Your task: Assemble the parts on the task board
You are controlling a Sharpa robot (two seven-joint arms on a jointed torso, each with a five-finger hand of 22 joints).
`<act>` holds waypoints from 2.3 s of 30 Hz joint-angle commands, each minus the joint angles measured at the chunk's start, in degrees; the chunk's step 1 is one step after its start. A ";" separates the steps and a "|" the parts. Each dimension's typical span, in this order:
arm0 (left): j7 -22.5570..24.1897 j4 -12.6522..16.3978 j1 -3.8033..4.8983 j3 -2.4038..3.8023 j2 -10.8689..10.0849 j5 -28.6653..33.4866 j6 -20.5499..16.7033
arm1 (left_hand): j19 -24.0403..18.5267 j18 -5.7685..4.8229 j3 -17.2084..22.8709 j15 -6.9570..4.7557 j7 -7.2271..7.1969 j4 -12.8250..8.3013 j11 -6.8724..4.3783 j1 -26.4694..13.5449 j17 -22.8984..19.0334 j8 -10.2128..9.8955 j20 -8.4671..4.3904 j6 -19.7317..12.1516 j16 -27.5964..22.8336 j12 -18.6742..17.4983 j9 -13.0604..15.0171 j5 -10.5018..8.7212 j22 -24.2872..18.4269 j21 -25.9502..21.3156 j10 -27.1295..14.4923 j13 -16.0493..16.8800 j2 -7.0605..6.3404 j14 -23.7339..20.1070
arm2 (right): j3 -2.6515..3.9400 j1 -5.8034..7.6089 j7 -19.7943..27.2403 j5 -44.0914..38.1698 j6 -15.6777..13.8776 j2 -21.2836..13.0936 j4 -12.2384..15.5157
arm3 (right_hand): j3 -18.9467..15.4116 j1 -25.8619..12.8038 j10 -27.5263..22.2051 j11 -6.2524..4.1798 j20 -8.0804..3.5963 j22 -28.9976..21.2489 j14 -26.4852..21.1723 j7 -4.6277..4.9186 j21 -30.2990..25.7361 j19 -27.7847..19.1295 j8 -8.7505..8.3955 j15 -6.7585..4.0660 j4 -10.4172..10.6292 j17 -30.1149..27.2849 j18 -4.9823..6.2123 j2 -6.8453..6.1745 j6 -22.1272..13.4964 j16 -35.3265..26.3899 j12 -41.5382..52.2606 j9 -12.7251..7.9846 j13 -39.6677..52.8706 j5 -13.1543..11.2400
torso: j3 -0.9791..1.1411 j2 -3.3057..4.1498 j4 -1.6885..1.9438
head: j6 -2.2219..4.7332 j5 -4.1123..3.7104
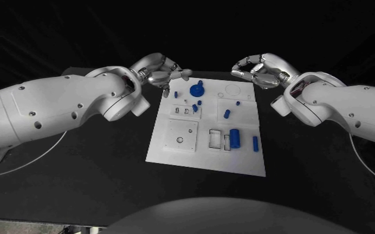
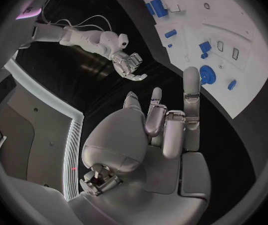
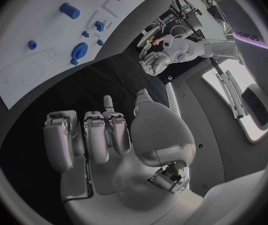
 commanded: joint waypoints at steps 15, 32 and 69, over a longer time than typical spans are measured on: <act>-41.01 -13.40 2.39 0.58 16.74 -11.39 29.93 | 8.57 -4.23 -2.09 -3.04 -2.33 -0.09 -6.78 -6.72 15.32 1.86 -2.46 3.94 0.33 8.04 7.03 -0.84 29.26 20.08 12.78 25.71 2.04 6.30 | -0.28 -0.10 -2.00 -0.30 2.43 -0.73 0.66 | -0.90 1.54 5.90 0.04 -0.23 14.09 5.98 0.00 0.22 3.96 1.19 -0.28 -0.16 15.08 -0.50 1.19 0.16 0.19 0.21 0.27 15.06 2.17 | 0.42 -0.52 -1.17 | 0.00 0.65; -44.87 -22.01 2.13 0.81 22.53 -9.09 34.93 | 10.15 -4.67 -1.55 -4.05 -3.37 -0.14 -7.84 -7.59 15.32 1.63 -3.32 6.34 0.33 8.04 10.21 1.40 31.91 21.19 12.78 25.71 1.75 6.30 | -0.31 -0.11 -3.45 -1.08 4.03 -0.13 0.34 | -1.10 2.32 5.90 0.07 -0.19 13.88 5.98 0.01 -0.26 3.46 1.46 -0.23 -0.30 15.08 -0.34 1.05 0.17 0.19 0.21 0.31 15.06 2.42 | 0.48 -0.75 -1.19 | 0.00 1.60; -42.52 -32.46 -2.12 0.81 28.52 -6.22 34.78 | 8.54 -4.30 -0.07 -2.89 -1.82 -0.37 -6.48 -6.67 15.32 -4.28 -2.34 3.74 0.33 8.04 10.53 2.86 30.56 20.04 12.78 25.71 1.14 6.30 | -0.41 -0.28 -4.44 -1.08 6.00 0.30 -0.01 | -1.18 2.63 5.90 0.09 -0.17 13.83 5.98 0.03 -0.37 3.35 1.60 -0.21 -0.31 15.08 -0.31 1.02 0.21 0.19 0.21 0.33 15.06 2.48 | 0.47 -0.83 -1.22 | 0.00 1.49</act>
